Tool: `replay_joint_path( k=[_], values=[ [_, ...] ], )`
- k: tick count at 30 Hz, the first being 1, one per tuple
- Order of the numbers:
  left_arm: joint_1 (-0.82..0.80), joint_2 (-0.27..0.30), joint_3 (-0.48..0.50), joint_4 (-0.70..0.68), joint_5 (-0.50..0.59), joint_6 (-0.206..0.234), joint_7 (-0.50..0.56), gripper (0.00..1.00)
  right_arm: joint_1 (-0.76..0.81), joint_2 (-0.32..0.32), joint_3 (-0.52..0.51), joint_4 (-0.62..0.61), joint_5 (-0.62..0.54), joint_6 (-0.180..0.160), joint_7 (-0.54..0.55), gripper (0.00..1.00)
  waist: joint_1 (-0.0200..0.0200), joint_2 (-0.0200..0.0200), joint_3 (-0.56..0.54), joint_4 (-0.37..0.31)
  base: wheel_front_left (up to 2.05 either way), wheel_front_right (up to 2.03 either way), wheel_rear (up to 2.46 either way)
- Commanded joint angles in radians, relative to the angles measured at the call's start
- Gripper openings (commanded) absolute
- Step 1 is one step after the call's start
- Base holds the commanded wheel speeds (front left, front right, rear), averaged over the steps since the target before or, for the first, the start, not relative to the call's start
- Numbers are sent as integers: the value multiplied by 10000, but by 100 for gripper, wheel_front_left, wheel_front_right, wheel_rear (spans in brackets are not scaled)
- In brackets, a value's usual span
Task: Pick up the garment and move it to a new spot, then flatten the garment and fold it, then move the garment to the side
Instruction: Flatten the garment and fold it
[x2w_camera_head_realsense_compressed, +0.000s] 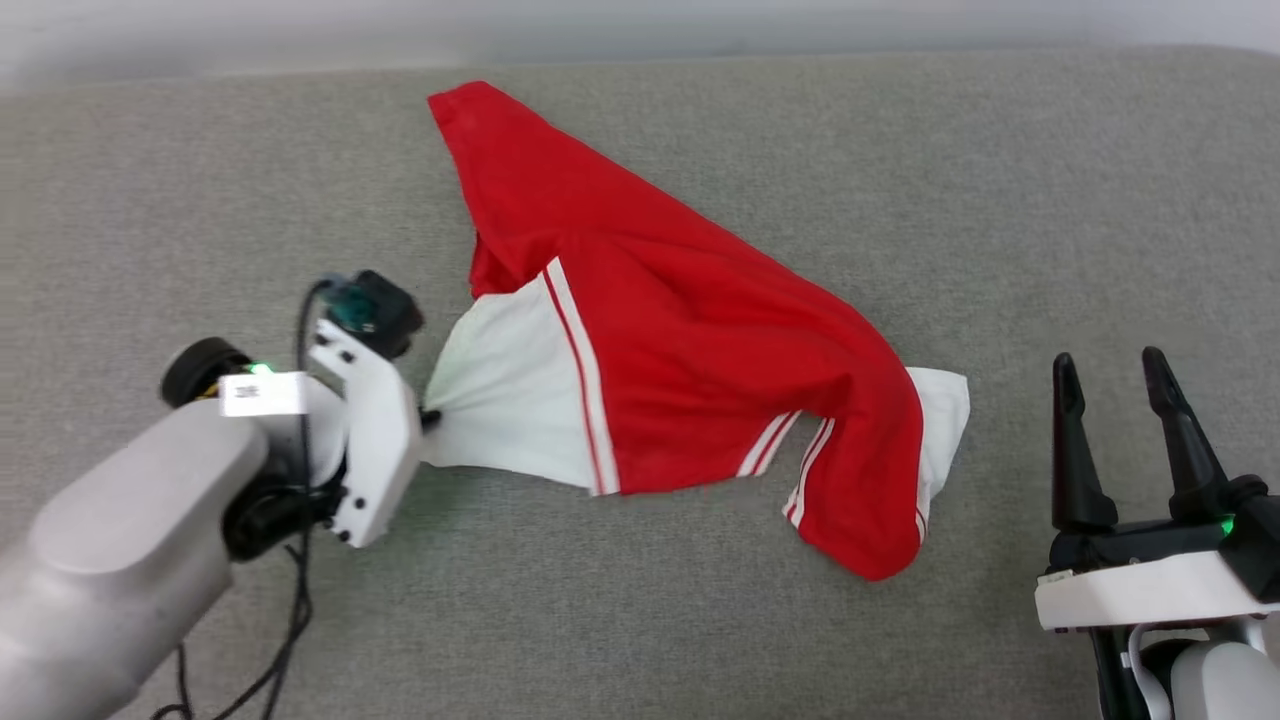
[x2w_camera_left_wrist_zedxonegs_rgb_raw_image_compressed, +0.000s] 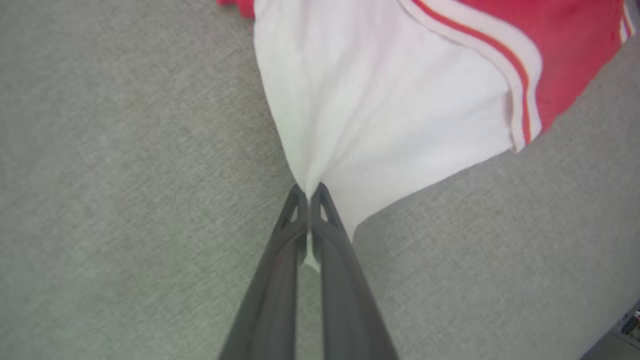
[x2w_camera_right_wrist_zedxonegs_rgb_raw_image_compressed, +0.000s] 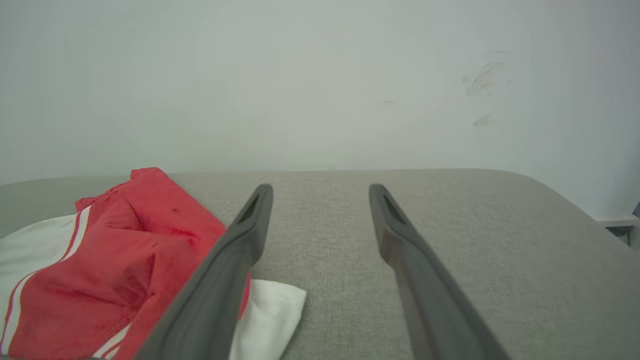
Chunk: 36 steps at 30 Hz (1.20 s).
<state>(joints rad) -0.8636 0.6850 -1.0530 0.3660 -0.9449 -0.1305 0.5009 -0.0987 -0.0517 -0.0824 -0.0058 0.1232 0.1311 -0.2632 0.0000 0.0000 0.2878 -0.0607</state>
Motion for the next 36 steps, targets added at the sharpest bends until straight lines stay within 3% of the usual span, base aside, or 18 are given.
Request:
replay_joint_path(
  k=[1, 14, 19, 25, 26, 27, 36],
  values=[
    [227, 324, 193, -77, -111, 101, -231, 0, 121, 25, 9, 10, -56, -7, -24, 100, 0, 0, -238, 224, 0, 0, 0],
    [1655, 2205, 1062, -106, -1117, 1088, -940, 0, 277, 25, -46, -9, -238, -7, -24, 100, 0, 0, -402, 674, 0, 0, 0],
    [2210, 2262, 1129, 647, -1500, 1227, -1126, 0, 229, 25, -69, 40, -343, -7, -24, 100, 0, 0, -379, 655, 0, 0, 0],
    [2526, 1876, 1094, 1517, -1684, 1153, -1418, 0, 289, 25, -140, 142, -446, -7, -24, 100, 0, 0, -502, 609, 0, 0, 0],
    [2541, 1769, 1105, 1616, -1671, 1156, -1579, 24, 362, 25, -164, 174, -457, -7, -24, 100, 0, 0, -599, 625, 0, 0, 0],
    [2528, 1665, 1143, 1709, -1603, 1203, -1810, 100, 437, 25, -182, 203, -469, -7, -24, 100, 0, 0, -701, 647, 0, 0, 0],
    [2796, 945, 1399, 1673, -576, 1849, -4999, 100, 613, 25, -280, 15, -969, -7, -24, 100, 0, 0, -1873, 955, 0, 0, 0]
  ],
)
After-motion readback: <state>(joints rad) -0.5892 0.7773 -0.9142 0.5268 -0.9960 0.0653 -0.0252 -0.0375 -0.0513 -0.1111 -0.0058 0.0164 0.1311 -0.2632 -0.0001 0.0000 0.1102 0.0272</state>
